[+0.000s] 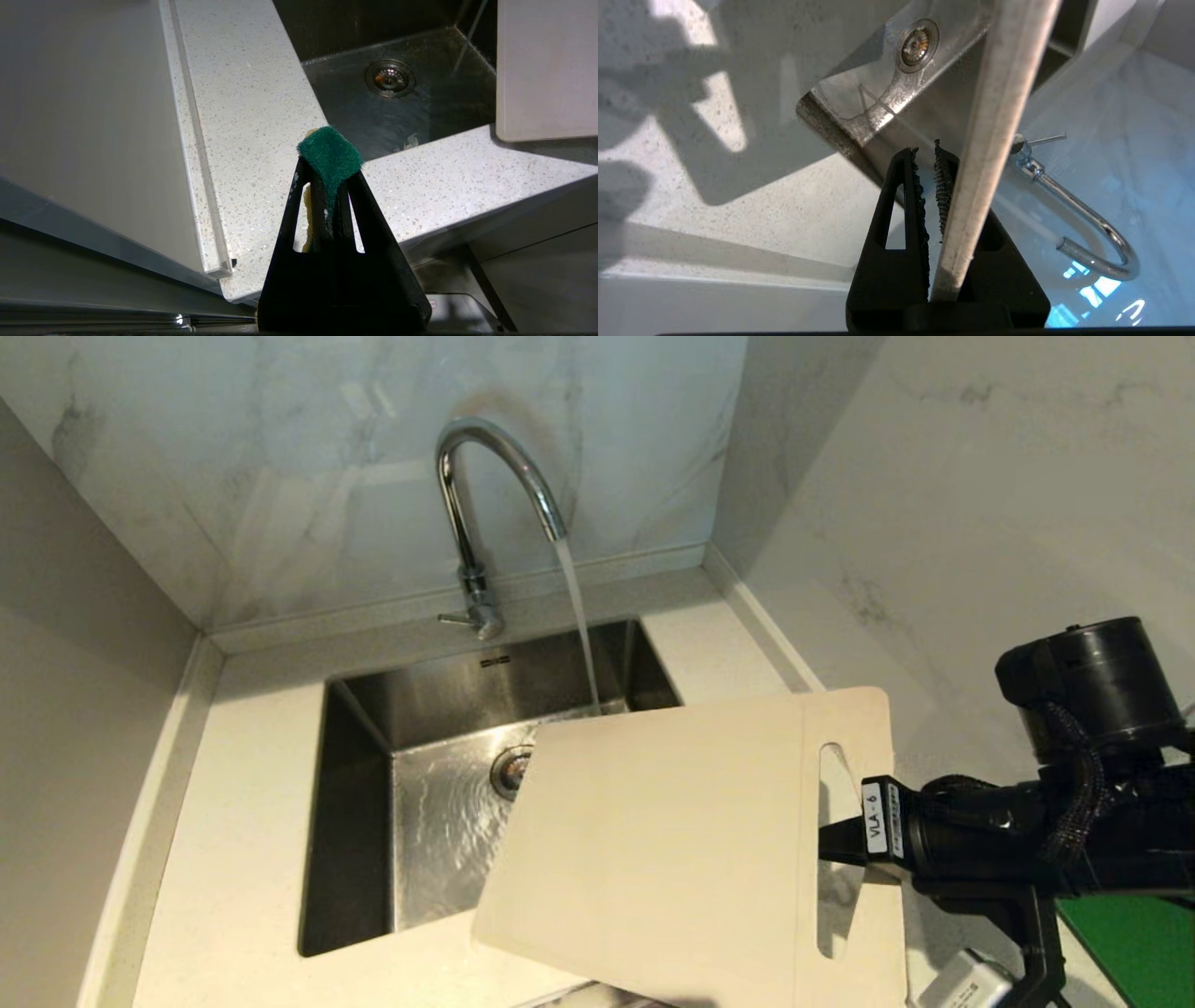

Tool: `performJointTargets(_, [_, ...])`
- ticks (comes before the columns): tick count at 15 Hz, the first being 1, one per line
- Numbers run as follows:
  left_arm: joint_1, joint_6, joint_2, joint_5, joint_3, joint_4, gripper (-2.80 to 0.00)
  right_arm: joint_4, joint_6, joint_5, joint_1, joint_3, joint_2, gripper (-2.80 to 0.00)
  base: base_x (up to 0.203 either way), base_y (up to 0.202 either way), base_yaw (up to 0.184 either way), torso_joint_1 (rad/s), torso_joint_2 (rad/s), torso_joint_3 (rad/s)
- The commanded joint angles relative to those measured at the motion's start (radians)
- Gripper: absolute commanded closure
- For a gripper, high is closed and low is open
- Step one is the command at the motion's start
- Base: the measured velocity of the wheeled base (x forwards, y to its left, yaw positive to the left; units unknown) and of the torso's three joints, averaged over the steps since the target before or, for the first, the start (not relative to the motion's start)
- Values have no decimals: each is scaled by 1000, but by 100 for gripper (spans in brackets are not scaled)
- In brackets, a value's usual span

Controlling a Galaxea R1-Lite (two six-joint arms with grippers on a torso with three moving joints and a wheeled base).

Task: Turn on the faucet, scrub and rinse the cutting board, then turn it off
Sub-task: Pick up the cutting board

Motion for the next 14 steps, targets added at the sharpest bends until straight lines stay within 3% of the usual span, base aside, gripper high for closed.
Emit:
performJointTargets(1, [-1,0,1,0,2,0,0,0,-24,4,-3,-32,30,0,0,0,0,0,0,0])
performJointTargets(9, [-1,0,1,0,2,0,0,13,-35,66,-3,-115,106,0,0,0,0,0,0,0])
performJointTargets(14, [-1,0,1,0,2,0,0,71,-101,117,-3,-219,179,0,0,0,0,0,0,0])
